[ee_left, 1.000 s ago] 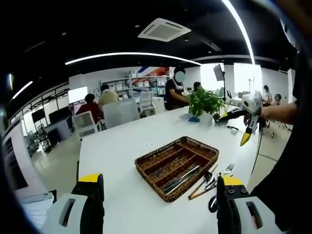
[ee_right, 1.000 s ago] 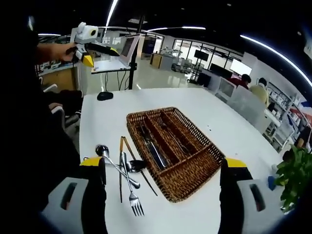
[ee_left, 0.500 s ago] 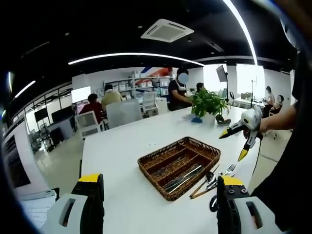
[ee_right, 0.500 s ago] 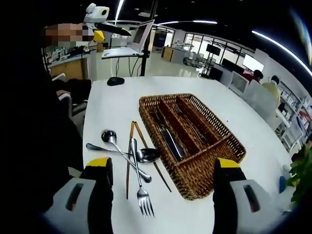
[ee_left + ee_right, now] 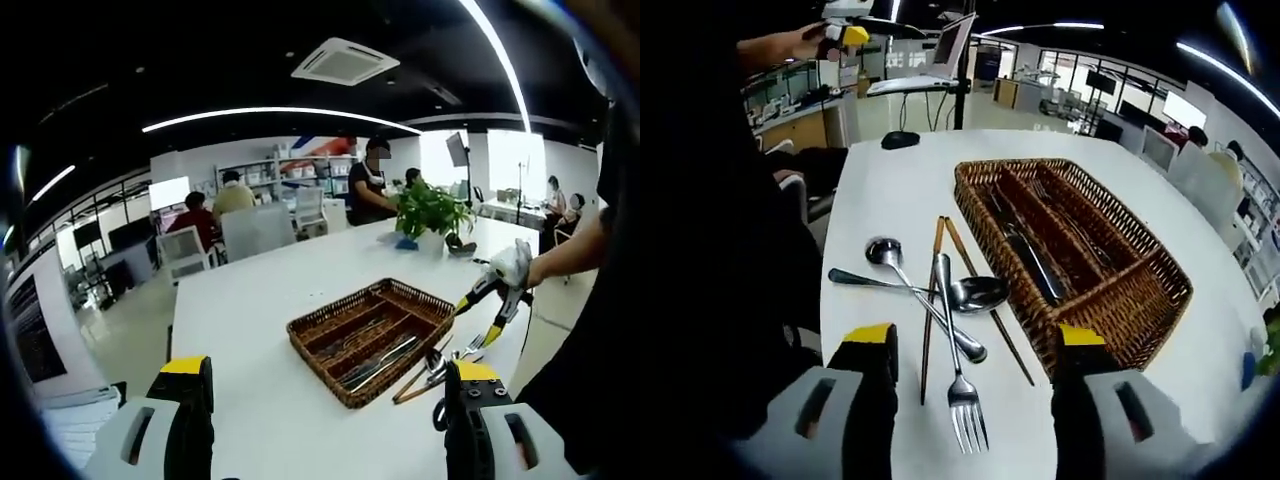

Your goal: Arrange the knives, forks, and spoons in their matching storage slots by inserting each utensil handle-first until every utensil is classified and aligned in the correct compartment

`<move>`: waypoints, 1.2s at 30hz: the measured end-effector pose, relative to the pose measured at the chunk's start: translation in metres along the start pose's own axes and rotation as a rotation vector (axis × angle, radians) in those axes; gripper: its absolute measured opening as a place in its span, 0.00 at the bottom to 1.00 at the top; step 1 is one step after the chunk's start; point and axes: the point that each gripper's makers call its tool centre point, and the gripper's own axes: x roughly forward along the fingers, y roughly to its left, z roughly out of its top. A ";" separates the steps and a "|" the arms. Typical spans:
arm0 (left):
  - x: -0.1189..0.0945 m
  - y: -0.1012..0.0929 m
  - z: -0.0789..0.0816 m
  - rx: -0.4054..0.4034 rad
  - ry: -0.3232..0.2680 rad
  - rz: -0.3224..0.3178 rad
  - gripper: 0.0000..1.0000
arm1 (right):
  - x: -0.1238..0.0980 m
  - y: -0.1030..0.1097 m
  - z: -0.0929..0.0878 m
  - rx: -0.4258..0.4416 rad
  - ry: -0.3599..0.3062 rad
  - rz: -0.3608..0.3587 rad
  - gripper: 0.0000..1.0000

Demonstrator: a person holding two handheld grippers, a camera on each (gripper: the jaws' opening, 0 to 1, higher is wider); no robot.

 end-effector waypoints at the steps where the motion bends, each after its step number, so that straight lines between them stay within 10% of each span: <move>1: 0.000 0.000 0.000 -0.002 -0.002 0.001 1.00 | 0.002 0.001 -0.002 0.003 0.007 0.009 0.52; 36: -0.011 0.016 -0.020 0.000 0.011 0.032 1.00 | 0.043 0.020 -0.043 -0.158 0.177 0.153 0.03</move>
